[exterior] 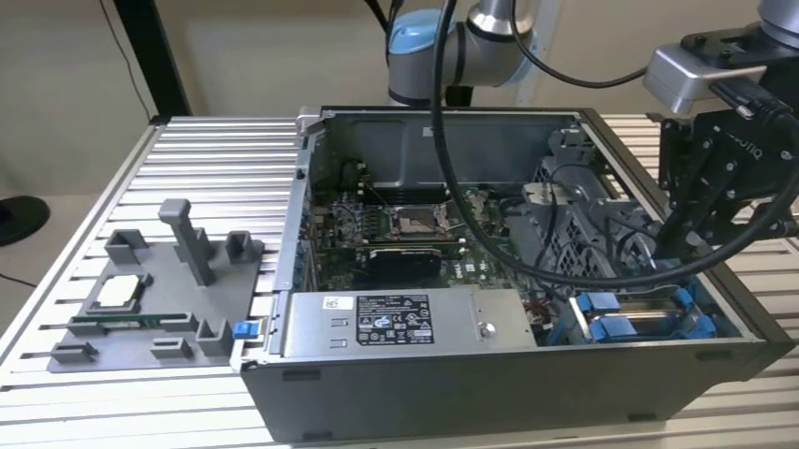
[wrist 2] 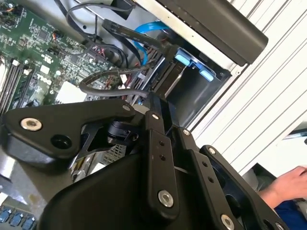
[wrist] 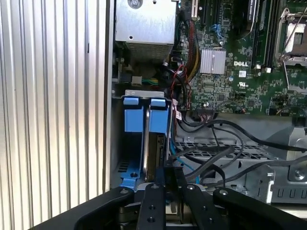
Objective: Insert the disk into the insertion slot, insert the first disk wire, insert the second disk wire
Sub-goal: 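Insert the first disk wire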
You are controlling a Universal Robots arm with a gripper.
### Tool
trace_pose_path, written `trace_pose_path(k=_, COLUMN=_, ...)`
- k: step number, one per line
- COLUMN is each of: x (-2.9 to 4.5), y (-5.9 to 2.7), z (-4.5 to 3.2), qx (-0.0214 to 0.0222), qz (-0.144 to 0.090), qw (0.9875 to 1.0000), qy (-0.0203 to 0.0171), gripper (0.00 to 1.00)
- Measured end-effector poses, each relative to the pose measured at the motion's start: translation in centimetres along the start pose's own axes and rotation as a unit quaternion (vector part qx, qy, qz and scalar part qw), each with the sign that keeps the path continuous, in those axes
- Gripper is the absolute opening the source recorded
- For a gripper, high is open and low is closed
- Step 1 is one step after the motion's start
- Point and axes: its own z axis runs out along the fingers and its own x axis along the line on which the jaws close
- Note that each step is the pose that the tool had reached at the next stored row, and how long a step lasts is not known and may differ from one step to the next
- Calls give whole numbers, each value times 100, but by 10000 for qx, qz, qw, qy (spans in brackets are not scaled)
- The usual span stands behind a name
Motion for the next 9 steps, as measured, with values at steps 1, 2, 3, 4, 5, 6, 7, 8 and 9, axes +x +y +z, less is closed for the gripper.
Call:
trace_pose_path(k=1, x=13, y=-1, z=0, qx=0, qz=0, qw=10000, qy=0, gripper=0)
trace_pose_path(k=2, x=26, y=-2, z=0, qx=0, qz=0, qw=10000, qy=0, gripper=0)
trace_pose_path(k=3, x=39, y=-2, z=0, qx=-1, qz=0, qw=10000, qy=0, gripper=0)
trace_pose_path(k=4, x=52, y=-2, z=-1, qx=-1, qz=0, qw=10000, qy=0, gripper=0)
trace_pose_path(k=5, x=64, y=-2, z=-1, qx=-1, qz=0, qw=10000, qy=0, gripper=0)
trace_pose_path(k=6, x=78, y=-2, z=0, qx=-1, qz=1, qw=10000, qy=0, gripper=0)
trace_pose_path(k=7, x=90, y=-2, z=0, qx=-1, qz=1, qw=10000, qy=0, gripper=0)
trace_pose_path(k=8, x=101, y=-1, z=0, qx=-1, qz=1, qw=10000, qy=0, gripper=0)
trace_pose_path(k=9, x=110, y=-1, z=1, qx=-1, qz=1, qw=10000, qy=0, gripper=0)
